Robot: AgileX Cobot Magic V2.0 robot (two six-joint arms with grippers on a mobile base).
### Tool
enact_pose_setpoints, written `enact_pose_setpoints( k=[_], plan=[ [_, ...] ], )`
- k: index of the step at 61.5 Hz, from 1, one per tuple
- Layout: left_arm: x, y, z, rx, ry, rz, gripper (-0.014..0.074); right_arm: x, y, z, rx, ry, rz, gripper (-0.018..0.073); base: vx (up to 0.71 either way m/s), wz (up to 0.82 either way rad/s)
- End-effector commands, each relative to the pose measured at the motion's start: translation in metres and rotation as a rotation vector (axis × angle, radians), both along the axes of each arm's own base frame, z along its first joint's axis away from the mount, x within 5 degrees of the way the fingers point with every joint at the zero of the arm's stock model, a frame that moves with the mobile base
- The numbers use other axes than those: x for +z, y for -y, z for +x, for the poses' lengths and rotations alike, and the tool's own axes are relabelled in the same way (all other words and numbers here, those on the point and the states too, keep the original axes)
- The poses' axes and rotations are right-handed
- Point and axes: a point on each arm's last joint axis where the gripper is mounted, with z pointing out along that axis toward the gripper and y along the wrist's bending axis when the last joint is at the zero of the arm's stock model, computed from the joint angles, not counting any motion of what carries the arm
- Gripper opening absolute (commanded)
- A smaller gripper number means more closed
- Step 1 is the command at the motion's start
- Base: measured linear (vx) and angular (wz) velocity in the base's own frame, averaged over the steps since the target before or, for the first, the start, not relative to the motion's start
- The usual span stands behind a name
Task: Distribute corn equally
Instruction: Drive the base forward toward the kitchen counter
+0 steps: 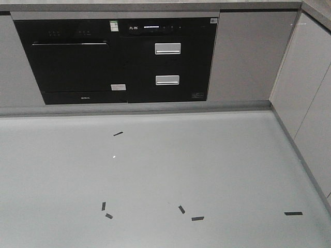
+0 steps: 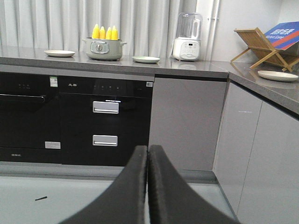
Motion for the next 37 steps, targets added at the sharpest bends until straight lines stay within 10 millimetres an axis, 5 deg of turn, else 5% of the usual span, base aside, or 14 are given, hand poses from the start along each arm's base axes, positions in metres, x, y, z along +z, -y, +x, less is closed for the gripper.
enact_pose_setpoints(
  k=[1, 37],
  plan=[
    [0.0067, -0.0006, -0.0011, 0.004, 0.088, -0.008, -0.0007, 0.0044, 0.0011, -0.0006, -0.015, 0.07, -0.013, -0.0004, 0.01, 0.0],
    [0.0067, -0.0006, -0.0011, 0.004, 0.088, -0.008, -0.0007, 0.0044, 0.0011, -0.0006, -0.015, 0.07, -0.013, -0.0004, 0.03, 0.01]
  ],
)
